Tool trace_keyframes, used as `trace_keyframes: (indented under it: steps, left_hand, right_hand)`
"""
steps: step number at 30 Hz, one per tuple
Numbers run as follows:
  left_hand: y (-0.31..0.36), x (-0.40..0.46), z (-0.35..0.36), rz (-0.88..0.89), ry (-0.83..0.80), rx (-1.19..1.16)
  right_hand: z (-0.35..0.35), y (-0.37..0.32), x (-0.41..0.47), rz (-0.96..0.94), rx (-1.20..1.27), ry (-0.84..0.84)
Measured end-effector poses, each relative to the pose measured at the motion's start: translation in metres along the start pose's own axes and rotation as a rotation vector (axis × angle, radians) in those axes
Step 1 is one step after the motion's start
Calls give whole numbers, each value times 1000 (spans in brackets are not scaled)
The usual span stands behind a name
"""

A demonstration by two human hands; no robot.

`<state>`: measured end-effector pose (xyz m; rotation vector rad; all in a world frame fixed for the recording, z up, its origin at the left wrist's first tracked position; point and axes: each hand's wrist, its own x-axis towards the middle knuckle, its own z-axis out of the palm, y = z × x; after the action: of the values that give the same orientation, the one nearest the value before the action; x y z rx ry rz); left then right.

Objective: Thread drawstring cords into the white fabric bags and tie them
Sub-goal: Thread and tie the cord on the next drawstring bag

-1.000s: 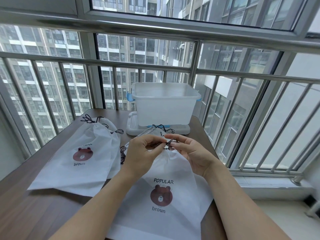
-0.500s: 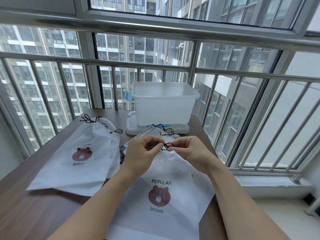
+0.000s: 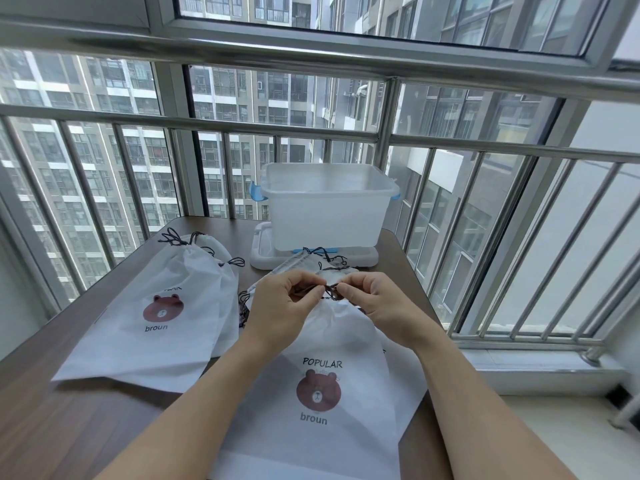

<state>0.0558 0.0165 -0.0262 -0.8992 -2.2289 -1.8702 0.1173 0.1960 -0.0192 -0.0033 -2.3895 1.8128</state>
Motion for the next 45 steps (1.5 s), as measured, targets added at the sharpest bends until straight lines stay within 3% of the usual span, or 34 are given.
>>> trace_keyframes:
  steps: [20,27,38,45]
  left_hand:
    - [1,0,-1,-37,-5,-41]
    - [3,-1,-1,-25,-16,-97]
    - [5,-2,-1,8,1,-89]
    - [6,-1,-2,-14,9,-124]
  right_hand:
    - [2,-6,-1,75,365,32]
    - [6,-6,1,115,550,144]
    - [7,-12,-2,248,761,4]
    - [5,-9,-1,266,754,-31]
